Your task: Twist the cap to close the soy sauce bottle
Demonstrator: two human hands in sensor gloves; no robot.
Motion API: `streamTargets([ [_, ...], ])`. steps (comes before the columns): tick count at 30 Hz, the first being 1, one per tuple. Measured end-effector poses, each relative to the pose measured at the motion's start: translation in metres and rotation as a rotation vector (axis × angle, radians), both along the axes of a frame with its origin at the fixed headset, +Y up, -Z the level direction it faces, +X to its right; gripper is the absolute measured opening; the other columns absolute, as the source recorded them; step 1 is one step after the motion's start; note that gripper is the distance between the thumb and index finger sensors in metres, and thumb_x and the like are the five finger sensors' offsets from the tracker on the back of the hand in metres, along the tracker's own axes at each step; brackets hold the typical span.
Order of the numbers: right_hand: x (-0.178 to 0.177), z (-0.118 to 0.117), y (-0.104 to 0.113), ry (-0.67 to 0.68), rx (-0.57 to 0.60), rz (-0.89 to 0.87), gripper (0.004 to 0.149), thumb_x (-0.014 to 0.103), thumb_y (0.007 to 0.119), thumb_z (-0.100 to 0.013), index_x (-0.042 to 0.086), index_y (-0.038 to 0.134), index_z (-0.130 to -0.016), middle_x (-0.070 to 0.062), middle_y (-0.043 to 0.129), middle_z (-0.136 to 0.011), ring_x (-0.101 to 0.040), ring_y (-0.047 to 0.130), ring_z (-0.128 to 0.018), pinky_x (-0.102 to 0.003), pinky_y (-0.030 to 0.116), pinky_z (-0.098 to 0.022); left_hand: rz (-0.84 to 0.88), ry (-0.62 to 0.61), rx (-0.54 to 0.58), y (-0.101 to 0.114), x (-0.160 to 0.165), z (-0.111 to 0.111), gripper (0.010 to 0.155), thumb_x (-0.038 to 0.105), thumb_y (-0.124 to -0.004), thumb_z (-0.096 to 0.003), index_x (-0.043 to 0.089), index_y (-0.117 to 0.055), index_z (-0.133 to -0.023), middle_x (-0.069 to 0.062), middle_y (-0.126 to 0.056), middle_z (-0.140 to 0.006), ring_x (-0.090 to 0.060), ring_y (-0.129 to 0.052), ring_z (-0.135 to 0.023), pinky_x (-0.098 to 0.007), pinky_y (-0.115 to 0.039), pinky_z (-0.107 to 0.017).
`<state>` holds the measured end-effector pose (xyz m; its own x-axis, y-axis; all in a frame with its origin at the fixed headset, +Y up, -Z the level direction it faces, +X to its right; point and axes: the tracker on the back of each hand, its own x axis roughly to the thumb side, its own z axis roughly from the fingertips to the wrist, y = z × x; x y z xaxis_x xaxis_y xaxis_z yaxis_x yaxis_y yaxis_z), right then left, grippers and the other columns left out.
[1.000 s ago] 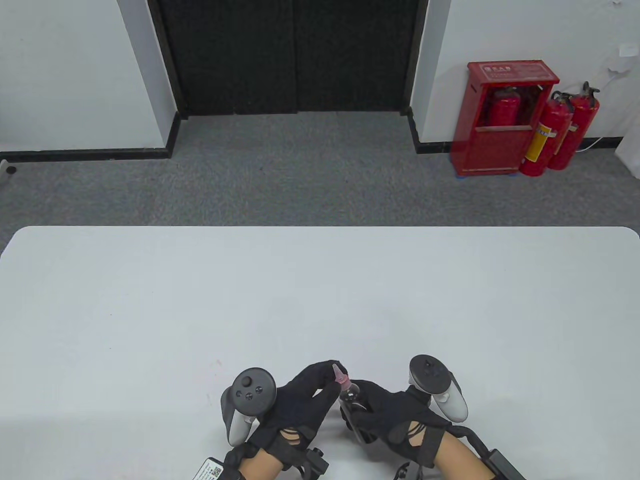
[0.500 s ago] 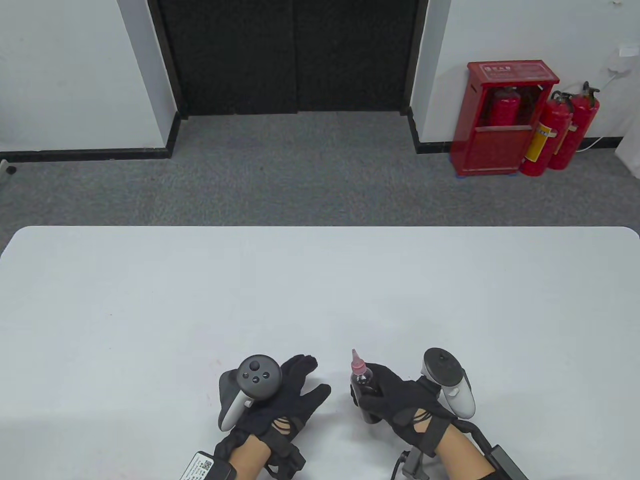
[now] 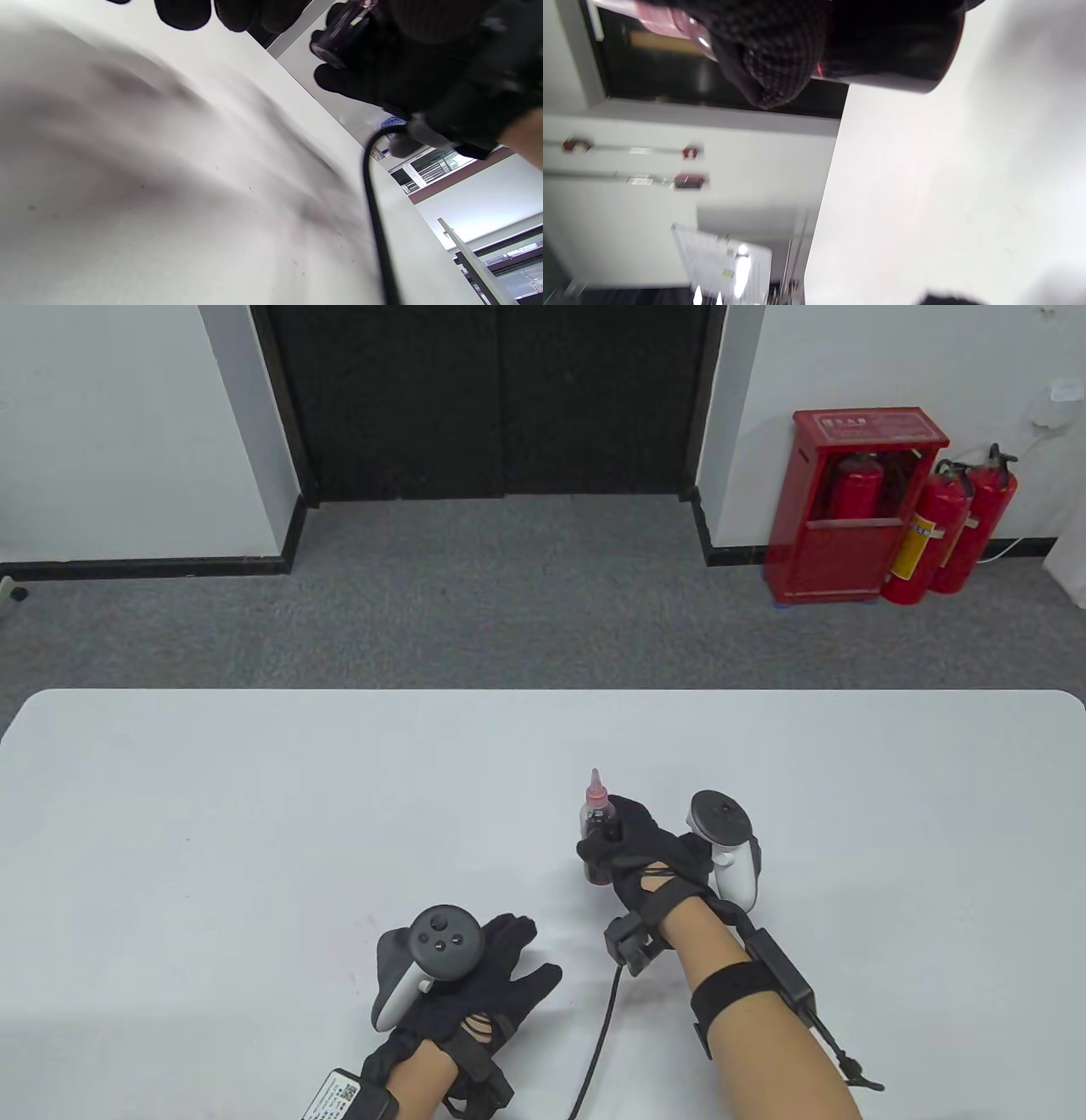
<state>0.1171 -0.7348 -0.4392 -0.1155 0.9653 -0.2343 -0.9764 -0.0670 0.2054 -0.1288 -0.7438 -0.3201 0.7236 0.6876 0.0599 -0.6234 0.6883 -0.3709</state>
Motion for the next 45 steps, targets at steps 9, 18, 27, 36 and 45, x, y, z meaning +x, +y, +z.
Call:
streamTargets([
  [9, -0.024, -0.019, -0.041, -0.067, -0.096, 0.239, 0.074, 0.026, 0.09, -0.037, 0.038, 0.05, -0.098, 0.002, 0.062, -0.113, -0.039, 0.049, -0.105, -0.063, 0.036, -0.068, -0.004, 0.015, -0.02, -0.001, -0.003, -0.002, 0.087, 0.069, -0.069, -0.0435, 0.023, -0.044, -0.113, -0.004, -0.041, -0.123, -0.043, -0.049, -0.112, -0.068, -0.042, -0.072],
  [18, -0.017, -0.015, -0.042, 0.007, -0.061, 0.259, 0.085, 0.028, 0.091, -0.038, 0.038, 0.036, -0.103, -0.008, 0.043, -0.117, -0.047, 0.036, -0.105, -0.063, 0.027, -0.068, -0.045, 0.022, -0.026, -0.001, -0.008, -0.006, 0.087, 0.069, -0.07, -0.0429, 0.024, -0.045, -0.113, -0.005, -0.037, -0.124, -0.045, -0.044, -0.112, -0.069, -0.041, -0.072],
  [27, 0.054, 0.051, -0.008, 0.134, 0.014, 0.397, 0.08, 0.029, 0.087, -0.042, 0.036, 0.038, -0.104, -0.01, 0.034, -0.118, -0.043, 0.024, -0.108, -0.064, 0.023, -0.069, -0.181, 0.144, 0.11, 0.015, -0.071, -0.028, 0.087, 0.067, -0.081, -0.0395, 0.032, -0.047, -0.113, -0.002, -0.032, -0.126, -0.045, -0.024, -0.116, -0.07, -0.034, -0.073],
  [36, 0.08, 0.08, -0.02, 0.315, 0.101, 0.701, 0.077, 0.032, 0.085, -0.043, 0.029, 0.041, -0.106, -0.013, 0.03, -0.119, -0.045, 0.02, -0.107, -0.065, 0.023, -0.069, -0.315, 0.117, 0.07, 0.004, -0.078, -0.033, 0.1, 0.068, -0.085, -0.0353, 0.033, -0.035, -0.114, 0.003, -0.025, -0.127, -0.045, -0.019, -0.115, -0.07, -0.031, -0.073],
  [45, 0.072, 0.086, -0.01, 0.378, 0.169, 0.696, 0.083, 0.041, 0.082, -0.044, 0.025, 0.032, -0.109, -0.014, 0.029, -0.12, -0.046, 0.019, -0.107, -0.065, 0.024, -0.069, -0.317, 0.107, 0.074, 0.005, -0.075, -0.027, 0.099, 0.068, -0.083, -0.0354, 0.03, -0.036, -0.114, 0.0, -0.028, -0.126, -0.047, -0.023, -0.114, -0.069, -0.033, -0.073],
])
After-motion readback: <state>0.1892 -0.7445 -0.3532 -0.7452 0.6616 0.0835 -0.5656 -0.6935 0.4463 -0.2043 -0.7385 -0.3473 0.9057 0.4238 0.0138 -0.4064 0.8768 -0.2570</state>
